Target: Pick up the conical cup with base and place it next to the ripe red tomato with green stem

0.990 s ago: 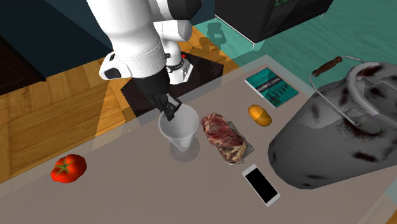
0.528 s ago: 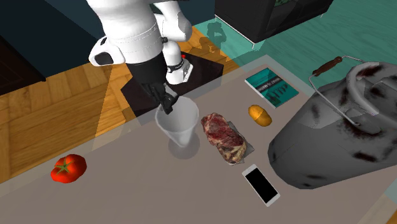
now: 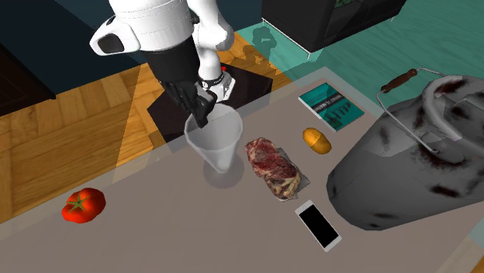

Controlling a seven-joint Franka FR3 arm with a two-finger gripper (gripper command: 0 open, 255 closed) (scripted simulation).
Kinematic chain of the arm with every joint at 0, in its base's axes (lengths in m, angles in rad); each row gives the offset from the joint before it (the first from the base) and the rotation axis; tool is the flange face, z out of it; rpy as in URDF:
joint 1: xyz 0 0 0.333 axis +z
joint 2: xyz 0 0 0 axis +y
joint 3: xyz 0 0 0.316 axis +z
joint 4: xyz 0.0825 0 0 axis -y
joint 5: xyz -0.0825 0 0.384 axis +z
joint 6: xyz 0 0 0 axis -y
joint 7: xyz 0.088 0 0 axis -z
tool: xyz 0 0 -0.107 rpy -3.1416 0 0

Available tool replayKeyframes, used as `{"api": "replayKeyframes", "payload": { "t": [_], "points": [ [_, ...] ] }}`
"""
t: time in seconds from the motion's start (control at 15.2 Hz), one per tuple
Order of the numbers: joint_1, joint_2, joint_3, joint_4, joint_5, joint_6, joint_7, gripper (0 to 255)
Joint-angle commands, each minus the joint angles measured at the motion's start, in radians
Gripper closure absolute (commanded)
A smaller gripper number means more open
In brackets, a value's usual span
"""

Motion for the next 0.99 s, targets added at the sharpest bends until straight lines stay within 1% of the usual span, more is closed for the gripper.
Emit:
{"api": "replayKeyframes", "payload": {
  "t": [0.0, 0.2, 0.26, 0.59, 0.92],
  "points": [
    [0.000, 0.005, 0.000, 0.034, -0.002, -0.029, 0.005, 255],
    [0.000, 0.019, 0.001, 0.091, -0.007, -0.072, 0.013, 255],
    [0.000, 0.019, 0.002, 0.094, -0.008, -0.074, 0.013, 255],
    [-0.047, 0.053, -0.052, 0.074, -0.011, -0.036, -0.094, 255],
    [-0.092, 0.112, -0.099, 0.087, -0.020, -0.004, -0.192, 255]
  ]
}}
